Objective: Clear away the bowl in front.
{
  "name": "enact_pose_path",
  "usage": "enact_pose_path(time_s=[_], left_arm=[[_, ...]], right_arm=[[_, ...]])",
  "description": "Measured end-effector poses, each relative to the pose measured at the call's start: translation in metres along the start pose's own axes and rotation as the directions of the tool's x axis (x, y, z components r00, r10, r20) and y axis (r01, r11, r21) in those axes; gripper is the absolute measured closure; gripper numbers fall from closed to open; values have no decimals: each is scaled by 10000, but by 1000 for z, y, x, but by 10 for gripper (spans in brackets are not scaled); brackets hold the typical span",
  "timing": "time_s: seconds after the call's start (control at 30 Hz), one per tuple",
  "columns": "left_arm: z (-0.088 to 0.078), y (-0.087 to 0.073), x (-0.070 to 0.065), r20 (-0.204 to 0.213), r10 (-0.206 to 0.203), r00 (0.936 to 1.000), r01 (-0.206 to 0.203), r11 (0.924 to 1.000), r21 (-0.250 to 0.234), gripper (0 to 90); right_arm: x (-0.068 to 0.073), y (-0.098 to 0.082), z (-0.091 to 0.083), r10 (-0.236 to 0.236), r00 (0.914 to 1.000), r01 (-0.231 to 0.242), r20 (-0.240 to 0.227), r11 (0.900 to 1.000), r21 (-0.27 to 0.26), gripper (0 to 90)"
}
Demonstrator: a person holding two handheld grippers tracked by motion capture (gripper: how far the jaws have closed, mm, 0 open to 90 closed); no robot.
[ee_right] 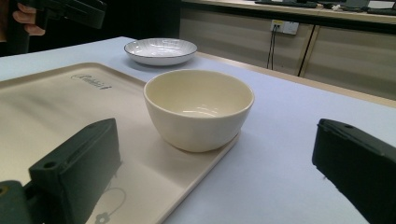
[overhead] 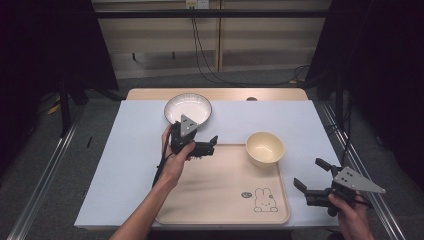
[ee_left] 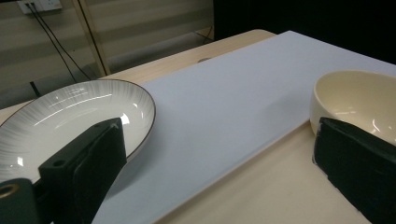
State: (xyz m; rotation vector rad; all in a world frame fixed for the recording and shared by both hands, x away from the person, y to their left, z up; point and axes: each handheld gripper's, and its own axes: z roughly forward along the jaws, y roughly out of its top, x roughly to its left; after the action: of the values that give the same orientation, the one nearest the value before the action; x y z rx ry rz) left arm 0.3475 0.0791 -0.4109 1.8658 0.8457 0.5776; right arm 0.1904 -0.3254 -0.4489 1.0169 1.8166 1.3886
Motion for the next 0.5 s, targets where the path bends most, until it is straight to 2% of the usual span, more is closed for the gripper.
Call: enact_pose_path(time_s=[0.13,0.2,0.27,0.33,0.37,0.47,0.5], left_arm=[[-14,-5,6,-246,-306,9992,305,9995,-58,20],[-21,-9,9,-219,-211,9995,211,9998,-22,24],[-27,-14,11,0,-183,9998,183,9997,-146,21],[-33,-17,13,-102,120,9999,-120,9999,-20,16],[-37,-18,13,-147,72,9999,-73,9999,-96,19],[-47,-22,16,-196,-489,9986,483,9984,-299,13],[-50,-24,17,-328,-650,9973,640,9974,-323,17]], right_arm=[[0,0,0,-14,10000,14,5,10000,-3,7],[0,0,0,-6,10000,6,8,10000,-14,7],[0,0,0,9,10000,-9,-8,10000,7,7],[0,0,0,41,10000,-41,-8,10000,18,7],[0,0,0,45,10000,-45,-65,10000,10,7],[0,0,0,48,10000,-48,22,10000,6,7],[0,0,0,53,10000,-53,5,10000,3,7]])
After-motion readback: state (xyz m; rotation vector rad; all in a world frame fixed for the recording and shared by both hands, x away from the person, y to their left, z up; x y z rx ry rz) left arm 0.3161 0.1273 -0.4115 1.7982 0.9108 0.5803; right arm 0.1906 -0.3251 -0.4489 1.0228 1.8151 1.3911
